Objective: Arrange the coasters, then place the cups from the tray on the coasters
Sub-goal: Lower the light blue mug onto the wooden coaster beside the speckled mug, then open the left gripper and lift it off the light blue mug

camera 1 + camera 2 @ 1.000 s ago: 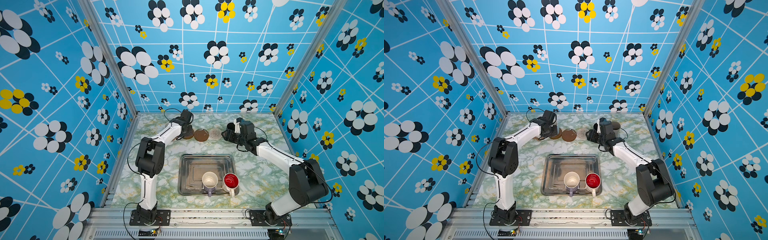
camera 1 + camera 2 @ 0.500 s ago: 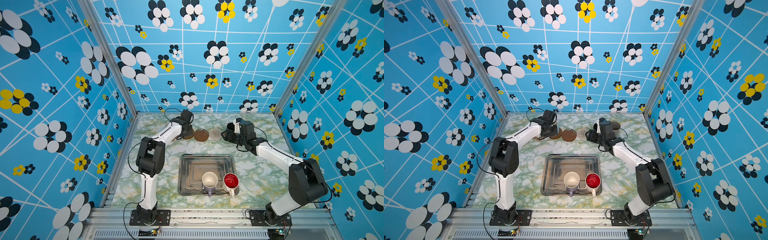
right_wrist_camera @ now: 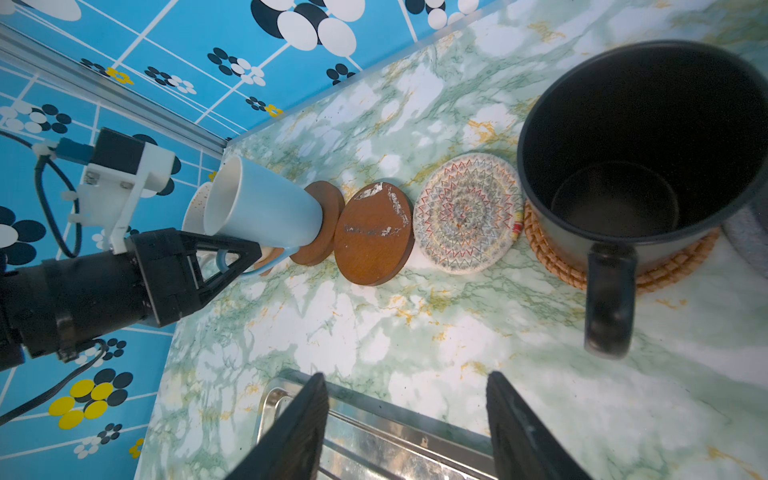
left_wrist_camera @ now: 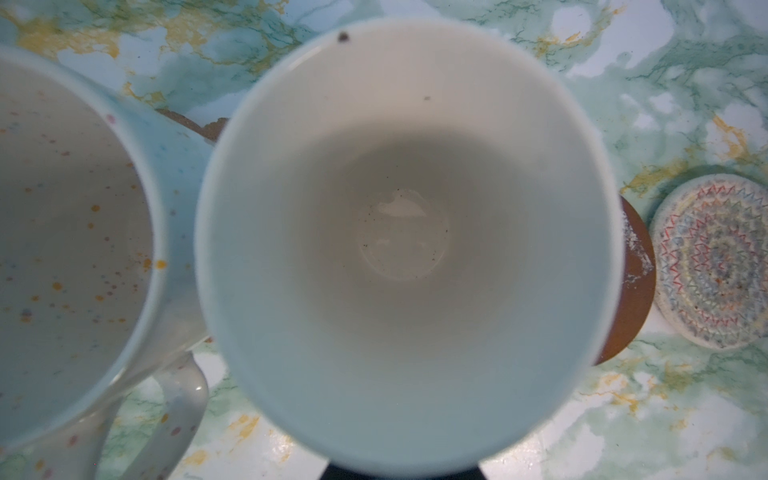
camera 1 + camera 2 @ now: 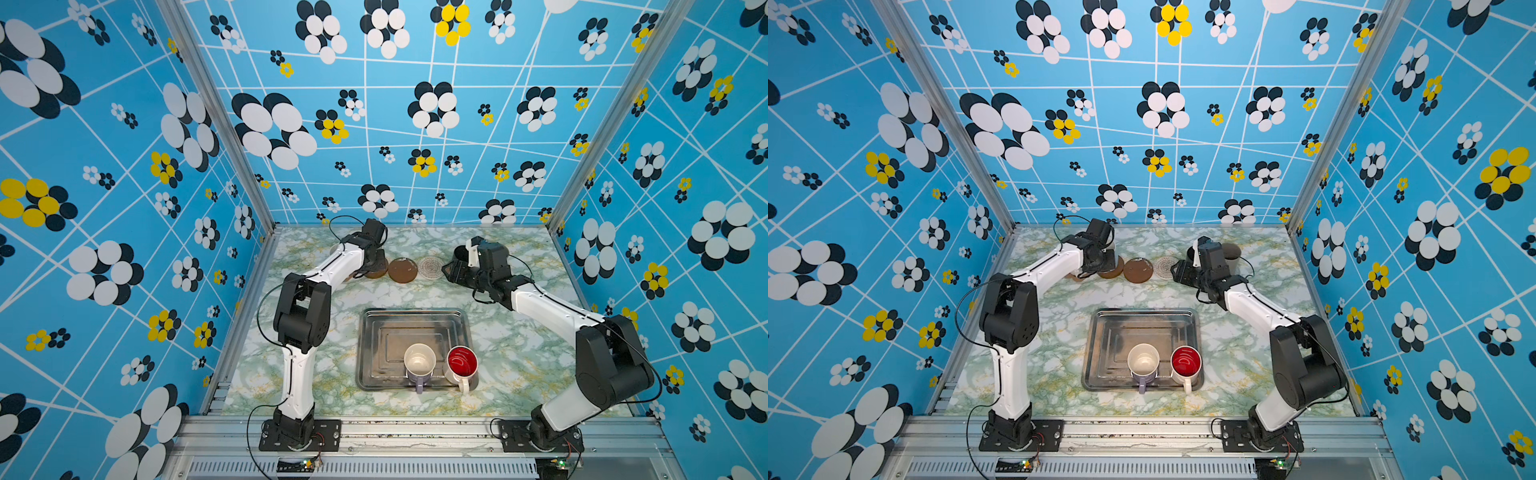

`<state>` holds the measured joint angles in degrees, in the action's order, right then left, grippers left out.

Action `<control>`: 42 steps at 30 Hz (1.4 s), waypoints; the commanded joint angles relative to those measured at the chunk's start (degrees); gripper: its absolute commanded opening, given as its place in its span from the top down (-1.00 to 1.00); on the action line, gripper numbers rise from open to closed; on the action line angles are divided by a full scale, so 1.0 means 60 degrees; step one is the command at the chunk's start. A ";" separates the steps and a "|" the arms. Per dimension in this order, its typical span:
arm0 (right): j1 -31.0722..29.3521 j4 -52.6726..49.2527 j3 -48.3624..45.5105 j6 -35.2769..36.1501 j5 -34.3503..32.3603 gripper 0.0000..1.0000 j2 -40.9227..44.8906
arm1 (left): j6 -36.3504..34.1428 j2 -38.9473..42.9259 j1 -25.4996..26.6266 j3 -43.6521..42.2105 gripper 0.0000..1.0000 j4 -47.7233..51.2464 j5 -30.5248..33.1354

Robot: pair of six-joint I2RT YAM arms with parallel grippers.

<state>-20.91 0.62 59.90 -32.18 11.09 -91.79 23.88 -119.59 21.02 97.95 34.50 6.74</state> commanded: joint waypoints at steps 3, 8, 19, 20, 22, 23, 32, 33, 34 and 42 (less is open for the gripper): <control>0.0064 -0.0104 0.0309 0.0098 0.0129 -0.25 -0.0083 | -0.0186 -0.0115 -0.0031 0.0385 0.60 0.0013 0.0195; 0.0064 -0.0104 0.0300 0.0105 0.0172 -0.25 -0.0071 | -0.0191 -0.0137 -0.0024 0.0391 0.45 0.0051 0.0195; 0.0058 -0.0148 0.0282 0.0208 0.0232 -0.26 0.0062 | -0.0330 0.0332 0.0042 0.0339 0.15 0.0367 0.0395; 0.0069 -0.0126 0.0260 0.0222 0.0246 -0.26 0.0098 | -0.0359 0.0470 0.0053 0.0293 0.05 0.0413 0.0441; 0.0058 -0.0118 0.0219 0.0248 0.0257 -0.27 0.0182 | -0.0396 0.0773 0.0071 0.0115 0.02 0.0415 0.0520; 0.0057 -0.0126 0.0230 0.0252 0.0246 -0.27 0.0210 | -0.0411 0.0962 0.0085 0.0004 0.00 0.0395 0.0566; -0.0042 -0.0687 0.0197 0.0390 -0.0154 -0.27 0.0697 | -0.0375 0.2807 0.0312 -0.1189 -0.05 -0.0201 0.0736; -0.0073 -0.0837 0.0211 0.0459 -0.0293 -0.28 0.0784 | -0.0349 0.3025 0.0360 -0.1353 -0.08 -0.0327 0.0729; -0.0111 -0.0973 0.0252 0.0506 -0.0397 -0.28 0.0856 | -0.0293 0.3231 0.0407 -0.1502 -0.08 -0.0444 0.0702; -0.0471 -0.2411 0.0431 0.0999 -0.1607 -0.36 0.2169 | -0.0318 0.5202 0.1382 -0.3002 -0.24 -0.1457 0.1512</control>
<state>-22.81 -8.75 60.51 -28.71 6.42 -83.05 22.44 -92.20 27.55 82.83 28.88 12.51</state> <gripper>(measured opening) 0.673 0.616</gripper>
